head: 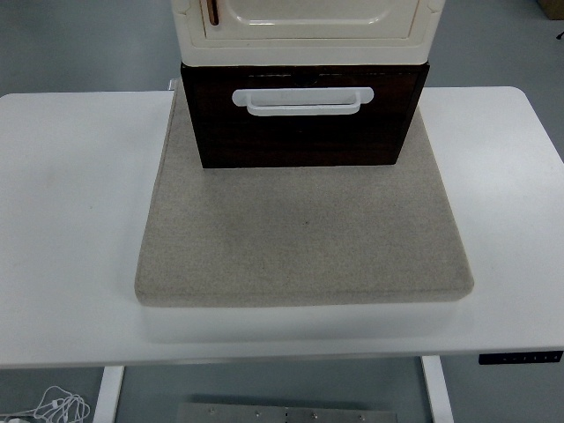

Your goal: Open the drawer under the combination cabinet

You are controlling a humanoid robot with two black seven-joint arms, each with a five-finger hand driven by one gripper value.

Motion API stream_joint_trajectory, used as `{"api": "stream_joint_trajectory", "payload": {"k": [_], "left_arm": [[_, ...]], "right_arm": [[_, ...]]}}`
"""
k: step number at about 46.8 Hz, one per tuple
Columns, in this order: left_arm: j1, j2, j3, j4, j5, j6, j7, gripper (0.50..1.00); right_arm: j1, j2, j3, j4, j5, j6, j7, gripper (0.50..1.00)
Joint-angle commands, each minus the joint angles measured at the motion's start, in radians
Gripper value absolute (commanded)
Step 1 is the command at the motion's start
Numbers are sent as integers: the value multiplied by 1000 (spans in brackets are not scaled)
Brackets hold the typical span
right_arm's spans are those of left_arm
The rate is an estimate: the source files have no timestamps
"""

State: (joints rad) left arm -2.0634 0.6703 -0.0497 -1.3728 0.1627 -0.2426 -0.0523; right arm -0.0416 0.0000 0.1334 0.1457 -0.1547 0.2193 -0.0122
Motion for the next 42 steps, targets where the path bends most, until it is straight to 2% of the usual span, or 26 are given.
{"api": "stream_joint_trajectory", "payload": {"k": [1,7,13,29,35,42], "left_arm": [[-50,0,68,-35,0,-1,0,1000],[-98,0,168,-97,0,-1,2,1000],[-135,-3,275,-112,0,0,2,1000],[-165,-1,471,-180,0,0,11,1000],[-181,-5,514,-184,1,0,43,1000],[-202,-35,548,-183,6,-1,144,1000]], "right_arm": [[0,0,0,0,0,0,0,926],[0,0,0,0,1,0,0,926],[0,0,0,0,0,0,0,926],[0,0,0,0,0,0,0,926],[0,0,0,0,0,0,0,926],[2,0,0,0,0,0,0,926]]}}
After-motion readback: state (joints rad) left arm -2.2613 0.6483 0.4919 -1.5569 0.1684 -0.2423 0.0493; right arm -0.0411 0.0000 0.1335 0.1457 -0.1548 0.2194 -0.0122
